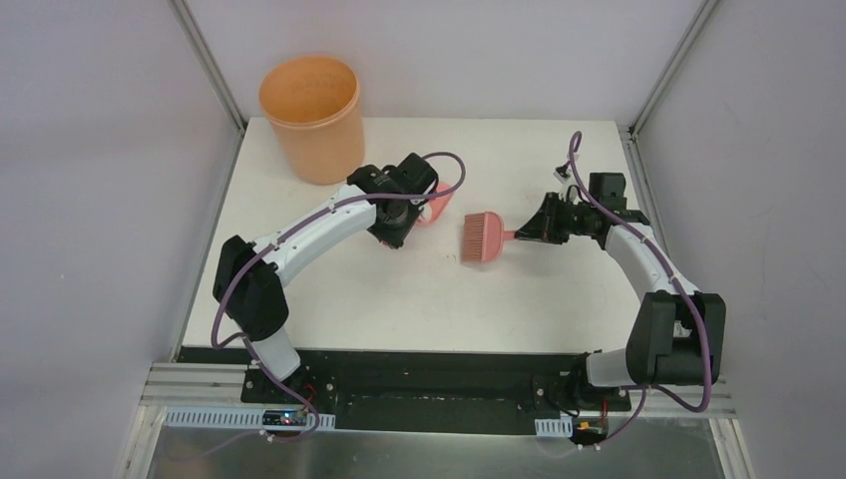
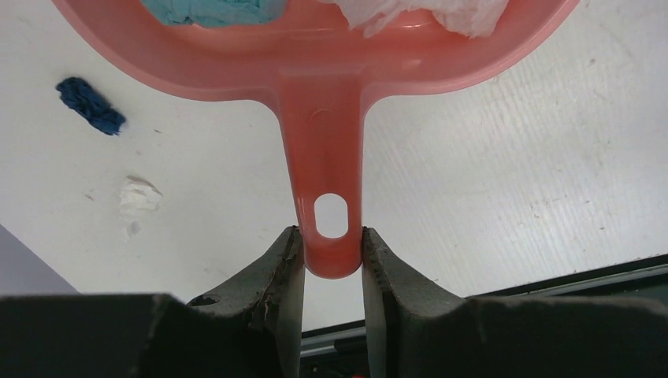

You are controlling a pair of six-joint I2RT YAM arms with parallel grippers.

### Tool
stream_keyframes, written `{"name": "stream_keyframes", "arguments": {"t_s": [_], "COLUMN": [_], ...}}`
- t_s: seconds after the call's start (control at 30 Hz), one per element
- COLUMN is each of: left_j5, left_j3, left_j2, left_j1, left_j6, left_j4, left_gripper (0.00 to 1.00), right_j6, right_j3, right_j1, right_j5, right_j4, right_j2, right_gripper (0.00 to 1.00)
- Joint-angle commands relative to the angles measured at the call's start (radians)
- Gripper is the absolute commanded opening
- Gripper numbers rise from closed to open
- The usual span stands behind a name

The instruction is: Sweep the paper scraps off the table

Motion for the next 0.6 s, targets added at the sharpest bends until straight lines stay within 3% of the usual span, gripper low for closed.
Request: {"name": "stream_keyframes", "arguments": {"t_s": [0.0, 0.33, 0.57], "left_j5": [-0.039, 0.001, 0.007], "left_j3": [0.098, 0.029, 0.062], "left_j2": [-0.063, -0.061, -0.043], "left_j1": [0.032, 0.087, 0.108], "left_j6": [0.024, 0.015, 0.013], "left_j4": [0.028, 0.183, 0.216], "left_gripper": [0.0, 0.0, 0.0], "right_j6": [0.005, 0.004, 0.004], "right_j3": [0.048, 0.049, 0.049], "right_j1": [-0.009, -0.011, -0.011], "right_j5": [-0.029, -0.017, -0.022], "right_j4": [0.038, 0.029, 0.025], "right_j2": [-0.046, -0.065, -0.056], "right_gripper": [0.0, 0.0, 0.0]}}
